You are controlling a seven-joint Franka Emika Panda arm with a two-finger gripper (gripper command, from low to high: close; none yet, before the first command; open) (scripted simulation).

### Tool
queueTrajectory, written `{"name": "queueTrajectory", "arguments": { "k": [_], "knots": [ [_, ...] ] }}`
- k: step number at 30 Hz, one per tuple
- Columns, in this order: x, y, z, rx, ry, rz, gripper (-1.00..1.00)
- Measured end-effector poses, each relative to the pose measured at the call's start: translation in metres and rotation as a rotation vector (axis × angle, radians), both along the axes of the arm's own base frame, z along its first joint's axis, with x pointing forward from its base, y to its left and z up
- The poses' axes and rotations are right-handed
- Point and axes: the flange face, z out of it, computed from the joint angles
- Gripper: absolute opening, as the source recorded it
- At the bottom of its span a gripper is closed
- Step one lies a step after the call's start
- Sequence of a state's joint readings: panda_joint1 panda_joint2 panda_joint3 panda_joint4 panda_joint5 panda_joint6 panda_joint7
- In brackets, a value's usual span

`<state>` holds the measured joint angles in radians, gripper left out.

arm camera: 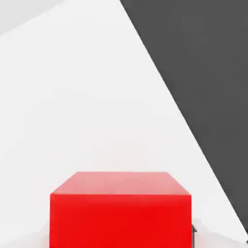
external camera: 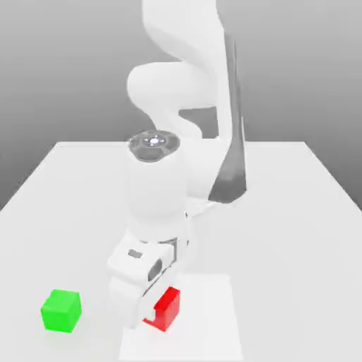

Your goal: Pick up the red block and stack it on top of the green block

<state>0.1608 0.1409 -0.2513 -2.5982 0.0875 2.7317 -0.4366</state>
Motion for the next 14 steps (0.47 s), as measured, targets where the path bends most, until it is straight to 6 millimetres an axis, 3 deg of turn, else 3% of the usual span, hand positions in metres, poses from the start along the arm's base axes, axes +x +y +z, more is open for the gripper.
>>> {"name": "queueTrajectory", "arguments": {
  "k": [3, 5, 6, 10, 11, 14],
  "knots": [
    [-0.006, -0.076, 0.019, -0.001, 0.0, -0.104, -1.0],
    [-0.021, -0.134, 0.03, -0.001, 0.0, -0.191, -1.0],
    [-0.026, -0.154, 0.028, 0.0, -0.001, -0.217, -1.0],
    [-0.029, -0.168, -0.01, 0.001, -0.002, -0.23, -1.0],
    [-0.03, -0.169, -0.02, 0.001, -0.001, -0.231, 1.0],
    [-0.03, -0.169, -0.02, 0.001, -0.001, -0.231, 1.0]
  ]
}}
